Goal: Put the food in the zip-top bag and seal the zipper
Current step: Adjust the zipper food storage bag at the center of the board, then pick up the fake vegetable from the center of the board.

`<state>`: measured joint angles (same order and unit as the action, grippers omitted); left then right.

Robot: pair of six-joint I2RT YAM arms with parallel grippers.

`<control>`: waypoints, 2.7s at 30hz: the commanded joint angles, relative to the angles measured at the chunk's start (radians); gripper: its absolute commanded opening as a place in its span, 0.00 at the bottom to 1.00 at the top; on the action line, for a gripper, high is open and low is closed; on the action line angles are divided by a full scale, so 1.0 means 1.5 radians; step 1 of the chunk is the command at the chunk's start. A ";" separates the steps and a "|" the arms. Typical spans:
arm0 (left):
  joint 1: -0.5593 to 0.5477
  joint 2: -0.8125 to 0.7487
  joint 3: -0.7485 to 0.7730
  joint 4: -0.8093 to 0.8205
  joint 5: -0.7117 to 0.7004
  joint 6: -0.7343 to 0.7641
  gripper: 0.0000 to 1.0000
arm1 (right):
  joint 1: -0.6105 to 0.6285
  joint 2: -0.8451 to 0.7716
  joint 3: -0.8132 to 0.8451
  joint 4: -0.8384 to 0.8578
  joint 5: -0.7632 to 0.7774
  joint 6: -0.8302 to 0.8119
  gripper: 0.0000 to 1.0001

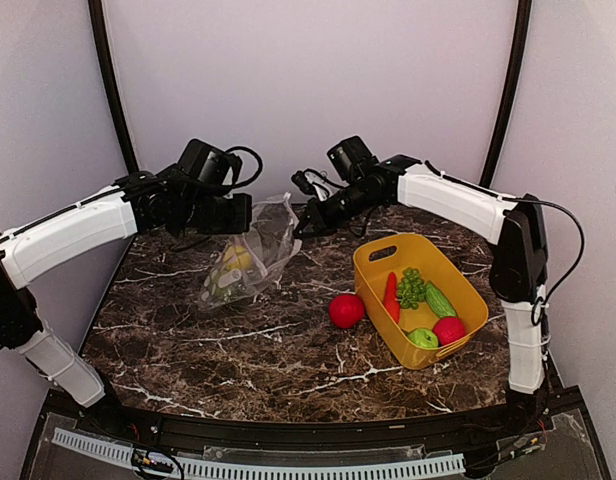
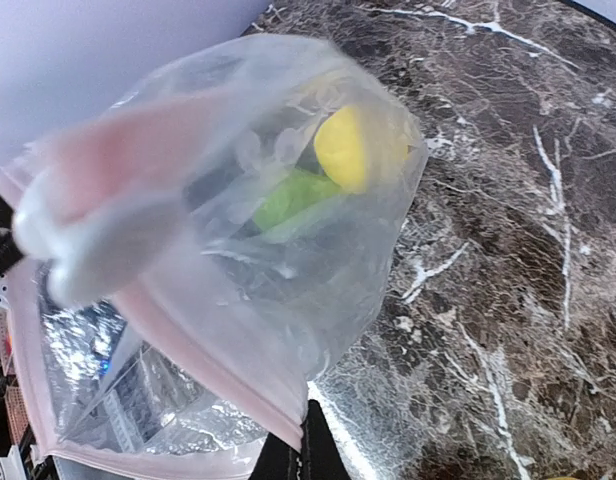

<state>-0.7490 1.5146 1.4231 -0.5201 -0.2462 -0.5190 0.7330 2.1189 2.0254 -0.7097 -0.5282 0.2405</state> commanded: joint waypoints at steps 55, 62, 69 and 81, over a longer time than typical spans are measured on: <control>0.003 -0.038 0.026 -0.083 -0.028 0.065 0.01 | 0.077 -0.032 -0.271 -0.165 0.343 -0.779 0.77; 0.002 -0.042 0.013 -0.074 -0.021 0.061 0.01 | 0.083 -0.019 -0.270 -0.158 0.371 -0.767 0.74; 0.002 -0.043 0.006 -0.068 -0.016 0.058 0.01 | 0.087 -0.012 -0.240 -0.204 0.356 -0.742 0.51; 0.002 -0.034 0.006 -0.052 -0.003 0.053 0.01 | 0.090 -0.141 -0.060 -0.302 0.091 -0.686 0.48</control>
<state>-0.7490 1.4899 1.4494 -0.6140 -0.2680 -0.4301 0.8623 2.0033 1.8103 -1.1019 -0.1829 -0.8410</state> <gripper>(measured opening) 0.007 0.644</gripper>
